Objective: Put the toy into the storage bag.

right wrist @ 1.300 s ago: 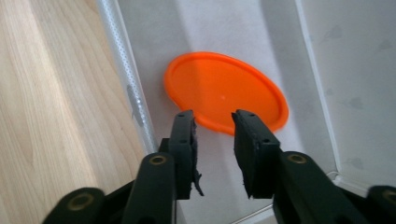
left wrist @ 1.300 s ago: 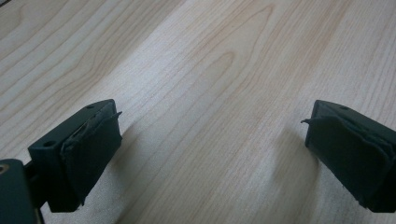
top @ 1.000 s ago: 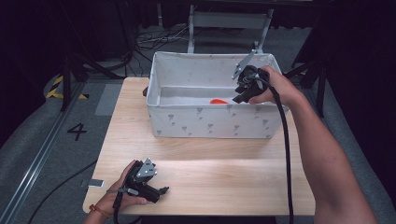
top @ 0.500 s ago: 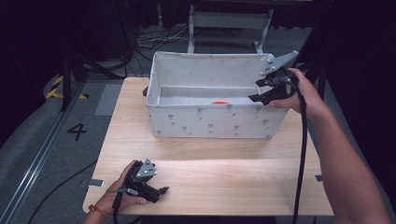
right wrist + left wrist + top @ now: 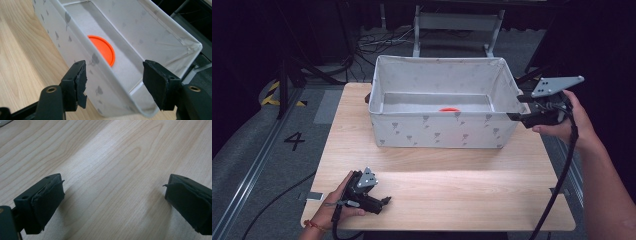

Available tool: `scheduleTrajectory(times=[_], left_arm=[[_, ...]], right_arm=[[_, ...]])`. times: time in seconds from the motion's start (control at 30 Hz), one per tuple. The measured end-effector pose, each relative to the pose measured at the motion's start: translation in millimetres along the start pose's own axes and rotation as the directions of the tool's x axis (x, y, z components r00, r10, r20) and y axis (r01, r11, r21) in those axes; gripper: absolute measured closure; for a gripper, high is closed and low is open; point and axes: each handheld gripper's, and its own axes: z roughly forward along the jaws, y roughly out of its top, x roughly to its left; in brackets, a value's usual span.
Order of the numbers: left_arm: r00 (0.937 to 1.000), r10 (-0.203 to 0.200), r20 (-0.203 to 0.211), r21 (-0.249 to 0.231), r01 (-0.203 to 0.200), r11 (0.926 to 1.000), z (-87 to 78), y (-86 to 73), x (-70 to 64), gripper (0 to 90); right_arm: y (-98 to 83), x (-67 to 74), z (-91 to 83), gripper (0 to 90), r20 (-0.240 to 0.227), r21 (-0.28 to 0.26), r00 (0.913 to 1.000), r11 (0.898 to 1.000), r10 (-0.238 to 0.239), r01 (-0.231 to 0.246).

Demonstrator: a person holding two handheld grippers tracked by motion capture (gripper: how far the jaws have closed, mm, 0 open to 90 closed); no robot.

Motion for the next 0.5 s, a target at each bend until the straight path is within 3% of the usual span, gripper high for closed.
scheduleTrajectory(times=[0.23,0.4,0.47,0.5], left_arm=[[0.9941,-0.084,-0.069,-0.005,0.084,0.9965,0.8,0.7,6.4,2.4],[0.9931,-0.088,-0.077,0.001,0.089,0.9961,2.3,2.2,9.3,0.5],[0.9934,-0.088,-0.073,0.004,0.089,0.9960,2.4,2.7,9.9,0.3],[0.9936,-0.088,-0.071,0.004,0.089,0.9961,2.6,2.8,10.2,0.1]], right_arm=[[-42.4,13.9,-17.1,33.7,0.047,-0.017,0.9989,1.000,0.010,-0.009],[-72.3,22.9,-20.4,33.5,0.068,-0.035,0.9972,0.999,0.032,-0.030],[-76.4,24.1,-20.0,33.6,0.067,-0.036,0.9972,0.999,0.033,-0.031],[-88.7,28.1,-17.2,32.9,0.065,-0.034,0.9970,0.999,0.043,-0.041]])
